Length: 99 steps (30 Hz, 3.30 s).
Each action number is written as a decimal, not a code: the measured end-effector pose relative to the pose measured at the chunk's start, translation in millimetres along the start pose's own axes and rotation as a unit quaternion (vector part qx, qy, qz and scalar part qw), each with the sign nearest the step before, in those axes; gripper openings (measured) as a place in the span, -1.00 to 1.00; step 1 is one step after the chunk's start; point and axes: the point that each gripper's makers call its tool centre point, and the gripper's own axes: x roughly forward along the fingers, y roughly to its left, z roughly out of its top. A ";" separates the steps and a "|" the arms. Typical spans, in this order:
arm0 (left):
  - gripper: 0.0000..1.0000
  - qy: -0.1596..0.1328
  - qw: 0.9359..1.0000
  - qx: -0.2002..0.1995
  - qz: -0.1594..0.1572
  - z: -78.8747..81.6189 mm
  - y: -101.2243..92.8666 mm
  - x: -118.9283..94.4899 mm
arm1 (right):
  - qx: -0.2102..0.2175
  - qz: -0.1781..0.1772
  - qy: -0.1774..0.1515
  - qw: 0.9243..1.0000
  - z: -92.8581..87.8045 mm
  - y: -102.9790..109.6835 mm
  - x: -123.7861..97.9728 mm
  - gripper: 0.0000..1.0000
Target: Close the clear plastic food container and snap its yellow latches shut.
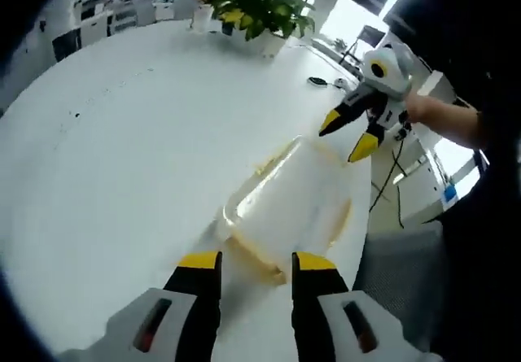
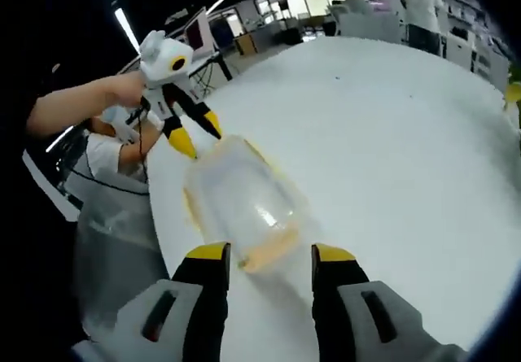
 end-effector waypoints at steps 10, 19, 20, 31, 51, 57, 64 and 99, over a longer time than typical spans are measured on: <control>-0.51 -0.020 0.993 -0.116 0.004 -4.8 -1.0 8.9 | 0.079 0.021 -0.001 0.997 -7.4 8.9 9.1 -0.45; -0.54 -0.020 0.990 -0.141 0.014 -9.0 -3.6 12.9 | 0.082 0.017 0.007 0.996 -15.7 10.6 14.8 -0.56; -0.54 -0.022 0.990 -0.141 0.014 -9.3 -3.6 13.1 | 0.080 0.018 0.007 0.997 -15.4 10.5 15.0 -0.56; -0.63 -0.043 0.986 -0.158 0.018 -5.8 -8.0 17.8 | 0.094 0.009 0.003 0.995 -16.5 9.6 22.4 -0.64; -0.57 -0.055 0.979 -0.193 0.032 -10.8 -7.8 16.0 | 0.097 0.017 0.028 0.995 -13.6 11.4 21.1 -0.59; -0.56 -0.042 0.979 -0.196 0.033 -13.2 -10.7 16.0 | 0.082 0.004 0.032 0.996 -13.6 13.2 19.6 -0.59; -0.50 -0.039 0.984 -0.172 0.034 -12.6 -12.5 16.8 | 0.069 -0.008 0.032 0.997 -13.3 12.9 18.6 -0.58; -0.49 -0.012 0.952 0.291 0.094 34.9 -66.1 25.5 | -0.246 0.018 0.033 0.969 34.2 51.3 42.6 -0.30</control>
